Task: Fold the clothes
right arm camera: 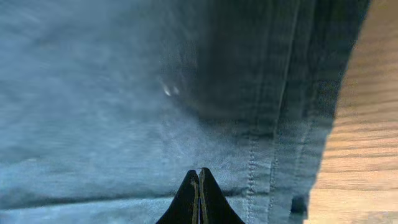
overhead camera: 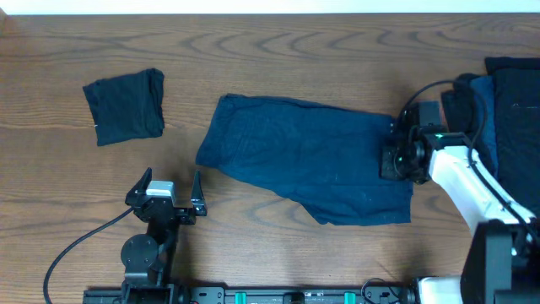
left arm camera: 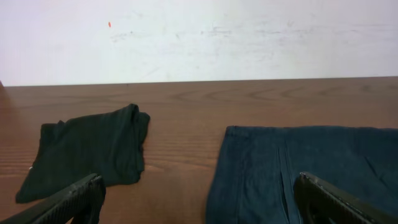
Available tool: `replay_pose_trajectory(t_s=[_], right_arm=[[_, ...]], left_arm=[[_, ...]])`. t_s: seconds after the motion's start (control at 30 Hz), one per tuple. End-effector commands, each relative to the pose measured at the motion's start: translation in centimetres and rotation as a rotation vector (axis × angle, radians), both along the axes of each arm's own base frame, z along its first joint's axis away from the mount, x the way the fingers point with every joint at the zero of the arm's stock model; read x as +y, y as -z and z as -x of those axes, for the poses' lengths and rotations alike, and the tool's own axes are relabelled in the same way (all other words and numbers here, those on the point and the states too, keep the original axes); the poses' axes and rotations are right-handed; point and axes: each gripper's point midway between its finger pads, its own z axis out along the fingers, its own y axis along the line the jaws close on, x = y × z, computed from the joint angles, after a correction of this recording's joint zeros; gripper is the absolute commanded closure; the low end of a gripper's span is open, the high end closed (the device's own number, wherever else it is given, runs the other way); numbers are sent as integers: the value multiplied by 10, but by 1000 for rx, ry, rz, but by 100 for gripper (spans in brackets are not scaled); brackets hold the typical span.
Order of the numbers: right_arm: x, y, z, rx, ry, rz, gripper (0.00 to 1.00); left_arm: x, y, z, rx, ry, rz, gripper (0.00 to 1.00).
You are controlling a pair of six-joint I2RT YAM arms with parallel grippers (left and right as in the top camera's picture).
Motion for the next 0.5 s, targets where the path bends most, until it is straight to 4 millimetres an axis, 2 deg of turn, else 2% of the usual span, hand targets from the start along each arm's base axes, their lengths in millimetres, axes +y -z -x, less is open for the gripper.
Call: replay_pose_trajectory(t_s=[0.0,0.2,0.37,0.47], right_arm=[[4,15,6,54,23,-13,99],[4,41,11,127,22,-8,99],[4,62,-2,110,24,-5,99],[0,67,-11,85,29,17,99]], left_arm=[[-4,15,1,43,21,-9,2],[-4,15,1,43,21,-9,2],[-4,15,1,43,21,-9,2],[-4,15,1,43,21,-9,2]])
